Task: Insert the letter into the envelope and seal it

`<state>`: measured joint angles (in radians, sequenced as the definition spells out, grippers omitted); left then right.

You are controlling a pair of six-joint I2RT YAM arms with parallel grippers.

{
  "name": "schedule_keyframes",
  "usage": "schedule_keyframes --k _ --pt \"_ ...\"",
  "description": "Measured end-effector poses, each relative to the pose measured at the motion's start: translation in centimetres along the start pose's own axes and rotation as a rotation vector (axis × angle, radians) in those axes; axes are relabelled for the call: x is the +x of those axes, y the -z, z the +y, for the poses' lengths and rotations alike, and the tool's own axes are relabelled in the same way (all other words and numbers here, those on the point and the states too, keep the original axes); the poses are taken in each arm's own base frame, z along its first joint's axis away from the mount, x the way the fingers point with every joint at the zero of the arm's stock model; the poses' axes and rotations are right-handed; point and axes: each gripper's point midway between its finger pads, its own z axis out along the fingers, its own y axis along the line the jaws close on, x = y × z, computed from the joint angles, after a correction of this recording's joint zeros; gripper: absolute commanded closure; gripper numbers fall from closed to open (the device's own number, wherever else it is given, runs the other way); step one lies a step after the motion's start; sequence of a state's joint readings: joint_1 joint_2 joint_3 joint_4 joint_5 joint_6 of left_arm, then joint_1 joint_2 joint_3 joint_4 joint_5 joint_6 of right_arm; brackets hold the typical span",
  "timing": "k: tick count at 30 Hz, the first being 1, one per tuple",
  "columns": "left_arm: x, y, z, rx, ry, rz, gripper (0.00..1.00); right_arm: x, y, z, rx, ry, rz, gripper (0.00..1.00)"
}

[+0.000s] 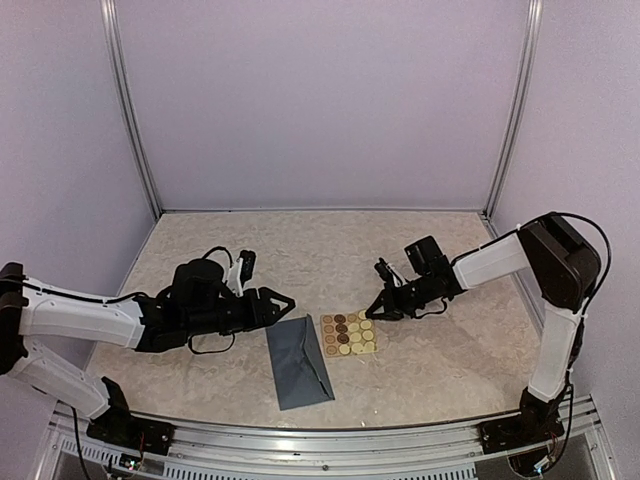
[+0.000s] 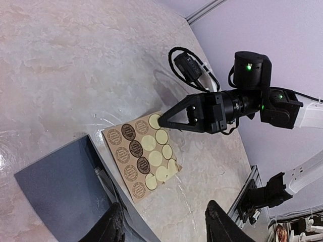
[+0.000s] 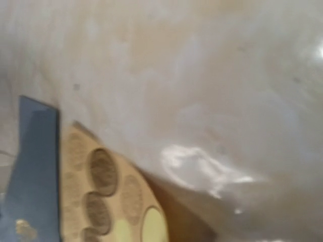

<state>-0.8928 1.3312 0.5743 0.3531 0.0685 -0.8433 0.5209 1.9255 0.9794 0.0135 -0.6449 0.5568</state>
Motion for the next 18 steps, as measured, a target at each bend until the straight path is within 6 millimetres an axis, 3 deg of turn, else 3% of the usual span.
schedule_keyframes --k 4,7,10,13,18 --pt "-0.4 0.3 -0.3 0.003 -0.016 -0.015 0.45 -0.7 1.2 1.9 -0.046 0.028 -0.029 1.00" --pt "-1.2 1.0 -1.0 0.019 -0.043 -0.041 0.39 -1.9 3.5 5.0 -0.100 0.091 -0.082 1.00" --pt "-2.2 1.7 -2.4 0.047 -0.094 -0.063 0.29 -2.9 6.6 9.0 -0.163 0.190 -0.139 1.00" --pt "-4.1 2.5 -5.5 0.114 -0.177 -0.087 0.22 -3.3 9.7 13.8 -0.229 0.311 -0.177 1.00" --pt "-6.9 3.9 -10.6 0.211 -0.332 -0.112 0.14 -0.5 12.2 22.0 -0.373 0.505 -0.136 1.00"
